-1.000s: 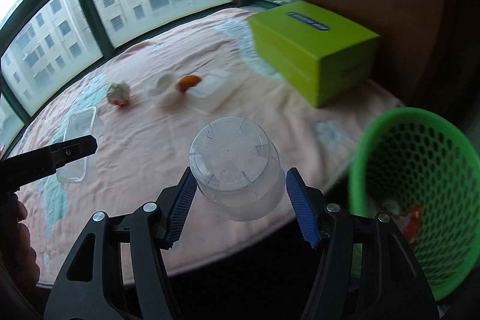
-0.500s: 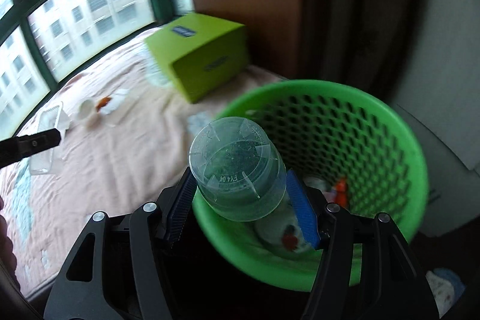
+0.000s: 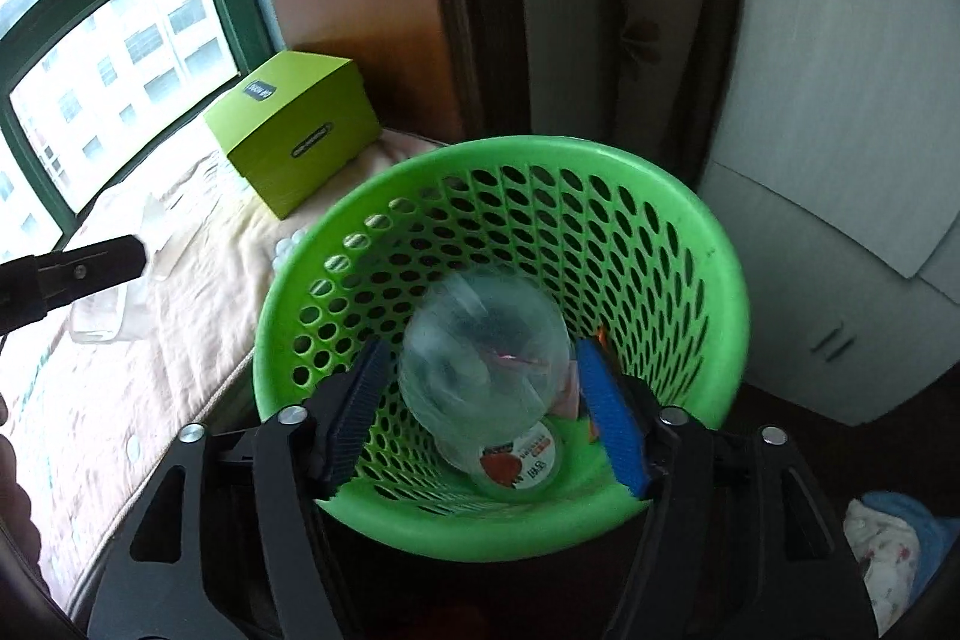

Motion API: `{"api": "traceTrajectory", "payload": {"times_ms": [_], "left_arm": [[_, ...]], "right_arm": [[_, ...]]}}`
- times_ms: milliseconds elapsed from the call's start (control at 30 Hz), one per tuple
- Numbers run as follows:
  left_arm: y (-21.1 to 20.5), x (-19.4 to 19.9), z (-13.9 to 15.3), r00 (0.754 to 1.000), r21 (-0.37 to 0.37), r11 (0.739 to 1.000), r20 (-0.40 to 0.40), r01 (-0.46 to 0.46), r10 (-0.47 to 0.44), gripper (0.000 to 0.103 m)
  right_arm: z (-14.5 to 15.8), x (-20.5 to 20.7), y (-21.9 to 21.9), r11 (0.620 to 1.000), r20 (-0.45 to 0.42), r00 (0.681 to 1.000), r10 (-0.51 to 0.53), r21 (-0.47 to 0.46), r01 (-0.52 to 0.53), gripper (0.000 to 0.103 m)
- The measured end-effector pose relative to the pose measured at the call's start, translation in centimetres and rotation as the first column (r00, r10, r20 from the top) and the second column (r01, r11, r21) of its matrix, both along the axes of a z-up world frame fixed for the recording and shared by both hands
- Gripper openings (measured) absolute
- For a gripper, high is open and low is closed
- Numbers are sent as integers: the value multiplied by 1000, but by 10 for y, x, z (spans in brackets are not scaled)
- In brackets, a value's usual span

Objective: Collect trash
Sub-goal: 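Drop the clear tray into the green basket with the left tool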

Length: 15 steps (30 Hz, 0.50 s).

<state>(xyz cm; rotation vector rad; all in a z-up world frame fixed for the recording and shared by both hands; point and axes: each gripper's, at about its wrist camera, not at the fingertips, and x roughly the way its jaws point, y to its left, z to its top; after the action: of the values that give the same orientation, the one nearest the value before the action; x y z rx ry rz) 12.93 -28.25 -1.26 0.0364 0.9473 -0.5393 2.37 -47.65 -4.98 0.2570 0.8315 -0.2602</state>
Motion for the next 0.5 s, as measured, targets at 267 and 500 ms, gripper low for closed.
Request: {"api": "traceTrajectory", "payload": {"times_ms": [267,500], "left_arm": [[-50,-5,-2,996,18,996,4,92,-93,55],[-79,-6,-12,989,48,988,4,148,-148,55]], "right_arm": [[6,-16,-18,999,25,999,-40,4,40,72],[8,-25,-29,997,43,996,-75,0,75,73]]}}
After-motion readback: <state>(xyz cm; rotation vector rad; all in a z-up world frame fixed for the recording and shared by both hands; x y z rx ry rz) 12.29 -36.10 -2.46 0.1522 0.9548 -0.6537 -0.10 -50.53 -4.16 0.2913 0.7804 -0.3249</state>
